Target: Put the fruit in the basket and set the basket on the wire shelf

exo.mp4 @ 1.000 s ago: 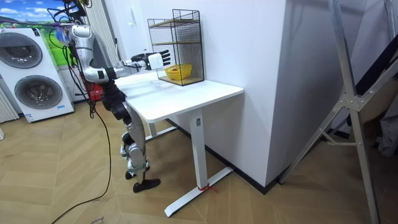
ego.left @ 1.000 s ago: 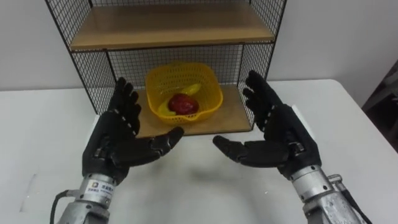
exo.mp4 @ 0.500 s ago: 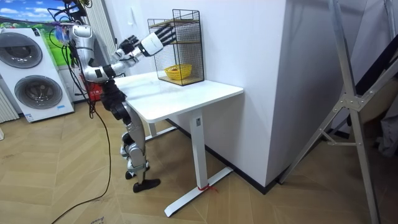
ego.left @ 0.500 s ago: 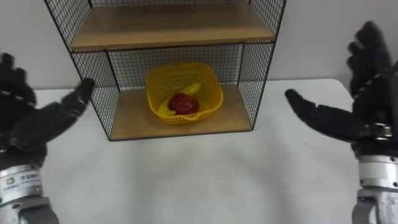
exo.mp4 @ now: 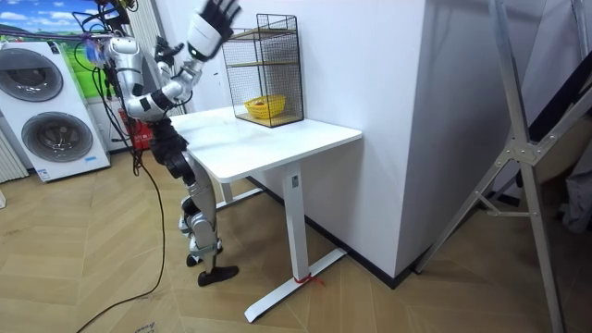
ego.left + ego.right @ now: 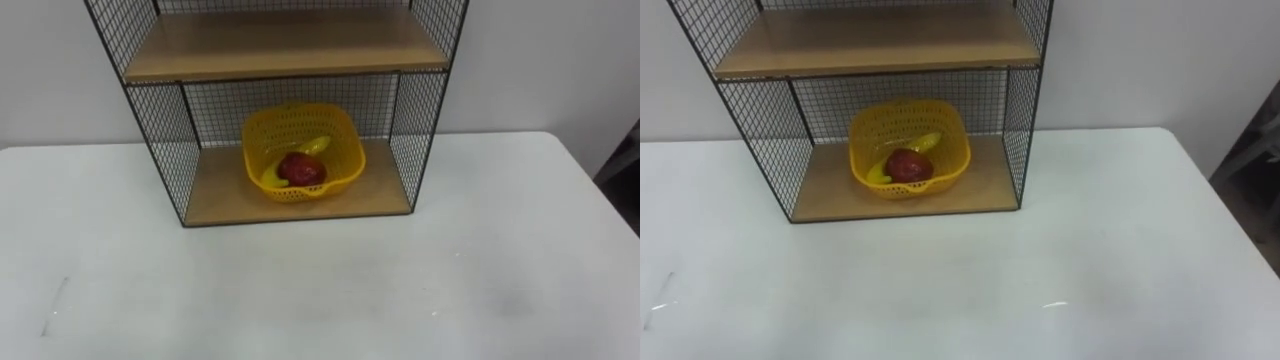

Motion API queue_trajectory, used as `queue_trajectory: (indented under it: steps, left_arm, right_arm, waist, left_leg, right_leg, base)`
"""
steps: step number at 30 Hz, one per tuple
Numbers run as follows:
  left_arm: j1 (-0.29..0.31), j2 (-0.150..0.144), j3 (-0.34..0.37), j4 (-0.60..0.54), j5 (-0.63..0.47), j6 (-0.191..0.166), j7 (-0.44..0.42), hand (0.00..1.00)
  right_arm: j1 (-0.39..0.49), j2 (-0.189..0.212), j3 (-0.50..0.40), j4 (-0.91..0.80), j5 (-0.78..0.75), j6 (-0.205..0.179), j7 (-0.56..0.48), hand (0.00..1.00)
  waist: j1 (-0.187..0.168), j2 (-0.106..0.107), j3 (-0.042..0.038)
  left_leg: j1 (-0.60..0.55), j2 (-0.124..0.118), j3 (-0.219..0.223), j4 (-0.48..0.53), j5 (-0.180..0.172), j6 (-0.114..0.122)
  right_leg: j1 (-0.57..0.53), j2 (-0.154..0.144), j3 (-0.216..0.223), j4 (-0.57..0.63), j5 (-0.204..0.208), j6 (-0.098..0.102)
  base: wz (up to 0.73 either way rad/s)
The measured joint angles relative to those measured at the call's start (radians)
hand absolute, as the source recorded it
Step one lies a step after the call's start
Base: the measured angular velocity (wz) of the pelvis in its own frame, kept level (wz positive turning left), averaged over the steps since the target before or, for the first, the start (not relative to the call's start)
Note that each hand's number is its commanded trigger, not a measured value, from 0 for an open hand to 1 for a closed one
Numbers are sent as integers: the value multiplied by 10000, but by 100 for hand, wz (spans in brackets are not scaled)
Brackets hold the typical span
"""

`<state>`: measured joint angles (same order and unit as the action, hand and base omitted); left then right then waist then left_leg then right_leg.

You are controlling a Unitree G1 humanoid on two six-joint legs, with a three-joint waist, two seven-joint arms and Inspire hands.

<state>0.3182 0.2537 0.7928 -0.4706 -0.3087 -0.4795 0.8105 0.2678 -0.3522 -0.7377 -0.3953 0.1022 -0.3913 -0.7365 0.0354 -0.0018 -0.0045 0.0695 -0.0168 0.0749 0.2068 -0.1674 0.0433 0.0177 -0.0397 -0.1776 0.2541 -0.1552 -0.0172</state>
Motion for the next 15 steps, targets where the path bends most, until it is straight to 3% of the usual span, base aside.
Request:
queue_trajectory:
  steps: [3,7,11,15]
  left_arm:
    - [409,254,561,1011,-552,254,487,0]
    - [1063,370,974,2610,-2519,759,968,0]
    - [1325,375,880,4440,-3856,1108,1078,0]
    - [1353,384,406,7329,-4805,1558,865,0]
  right_arm:
    - [346,-177,-492,1086,708,88,-696,0]
    - [706,-192,-826,3280,2044,723,-1377,0]
    - [805,-205,-874,5427,3326,1318,-1677,0]
    - [1137,-195,-814,7780,4900,1709,-1659,0]
  waist:
    - [-61,-6,3]
    - [-44,3,5]
    - [-79,27,13]
    - [-94,136,-6]
  left_leg:
    - [-28,3,-50,23,-9,-19]
    - [-227,8,-9,128,-64,-35]
    - [-372,4,-33,177,-94,-30]
    - [-520,5,-127,260,-121,-48]
  right_leg:
    - [2,-6,-49,24,-36,-15]
    - [-233,-25,-23,182,-108,-23]
    - [-356,-38,-55,242,-146,-18]
    - [-420,-37,-122,238,-127,13]
  base:
    - [4]
    - [-2]
    - [5]
    - [6]
